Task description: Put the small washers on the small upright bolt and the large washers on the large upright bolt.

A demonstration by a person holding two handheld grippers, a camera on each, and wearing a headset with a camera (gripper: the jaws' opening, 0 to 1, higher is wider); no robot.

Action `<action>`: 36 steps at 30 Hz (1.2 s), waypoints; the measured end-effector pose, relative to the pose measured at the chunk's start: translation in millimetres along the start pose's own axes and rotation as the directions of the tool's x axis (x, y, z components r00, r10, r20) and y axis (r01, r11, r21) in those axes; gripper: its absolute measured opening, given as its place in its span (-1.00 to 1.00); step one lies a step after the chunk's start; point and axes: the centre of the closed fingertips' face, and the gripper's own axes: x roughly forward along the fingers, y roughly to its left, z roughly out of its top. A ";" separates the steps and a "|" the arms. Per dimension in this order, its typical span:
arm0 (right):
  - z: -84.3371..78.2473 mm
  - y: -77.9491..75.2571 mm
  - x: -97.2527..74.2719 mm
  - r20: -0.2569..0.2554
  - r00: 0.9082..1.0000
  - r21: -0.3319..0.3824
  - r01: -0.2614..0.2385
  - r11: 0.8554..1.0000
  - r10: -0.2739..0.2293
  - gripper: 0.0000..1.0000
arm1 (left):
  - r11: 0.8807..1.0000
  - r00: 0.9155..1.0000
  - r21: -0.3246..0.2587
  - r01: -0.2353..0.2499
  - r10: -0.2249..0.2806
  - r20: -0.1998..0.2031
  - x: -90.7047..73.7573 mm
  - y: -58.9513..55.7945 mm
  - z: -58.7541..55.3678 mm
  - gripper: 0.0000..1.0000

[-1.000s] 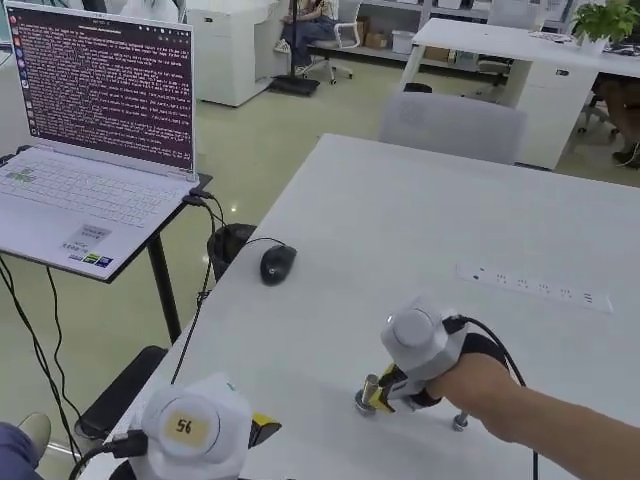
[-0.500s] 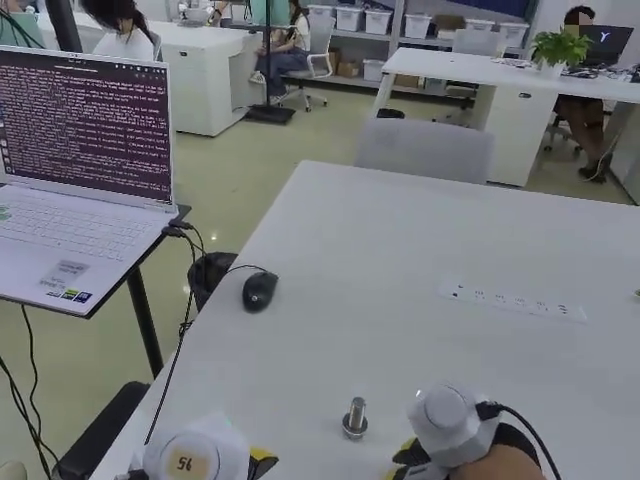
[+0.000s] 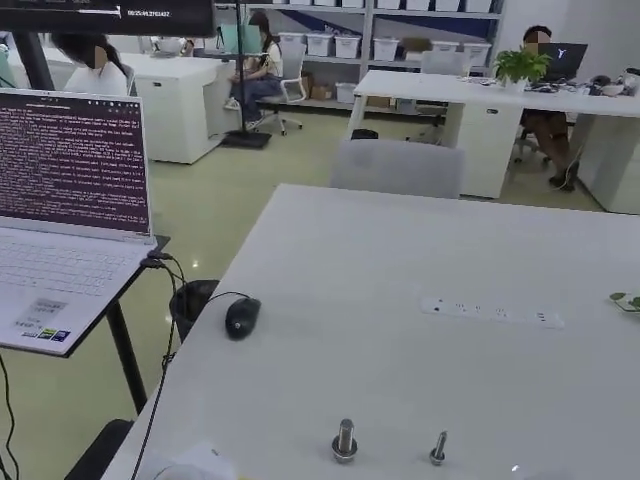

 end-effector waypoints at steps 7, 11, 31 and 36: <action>-4.0 -12.8 -32.4 0.112 0.991 0.096 0.063 0.993 -0.074 -0.01 | 1.000 1.000 0.015 0.019 -0.019 -0.013 6.2 -3.5 4.9 0.19; -6.1 -12.4 -40.8 0.134 0.987 0.107 0.073 0.992 -0.087 0.05 | 0.999 1.000 0.019 0.026 -0.026 -0.014 7.8 -4.4 7.5 0.19; -21.4 -17.8 -58.3 0.138 0.982 0.164 0.108 0.981 -0.131 0.13 | 0.999 0.999 0.003 0.039 -0.039 -0.015 10.3 -5.3 6.7 0.20; -18.5 -19.1 -61.0 0.146 0.980 0.155 0.112 0.981 -0.135 0.15 | 0.999 0.999 0.006 0.043 -0.042 -0.022 12.4 -5.3 8.2 0.20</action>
